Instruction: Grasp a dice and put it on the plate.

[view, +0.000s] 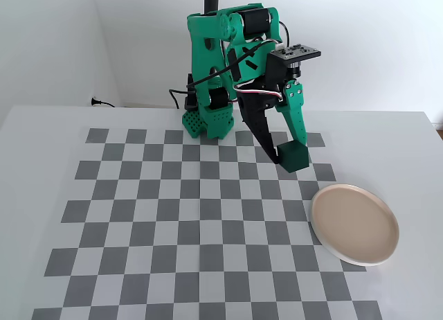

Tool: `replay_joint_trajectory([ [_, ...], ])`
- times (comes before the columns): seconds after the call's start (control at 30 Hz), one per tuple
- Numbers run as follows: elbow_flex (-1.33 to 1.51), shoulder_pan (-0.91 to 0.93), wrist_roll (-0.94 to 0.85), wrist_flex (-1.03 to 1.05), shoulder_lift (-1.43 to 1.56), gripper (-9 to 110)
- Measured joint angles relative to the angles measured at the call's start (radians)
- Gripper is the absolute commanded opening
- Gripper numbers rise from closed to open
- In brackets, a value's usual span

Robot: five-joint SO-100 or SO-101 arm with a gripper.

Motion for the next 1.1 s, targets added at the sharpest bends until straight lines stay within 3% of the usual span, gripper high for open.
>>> replay_joint_trajectory([
  [0.43, 0.018, -0.219, 0.011, 0.018, 0.009, -4],
  [1.1, -0.026, -0.388, 0.051, -0.195, -0.391, -4],
])
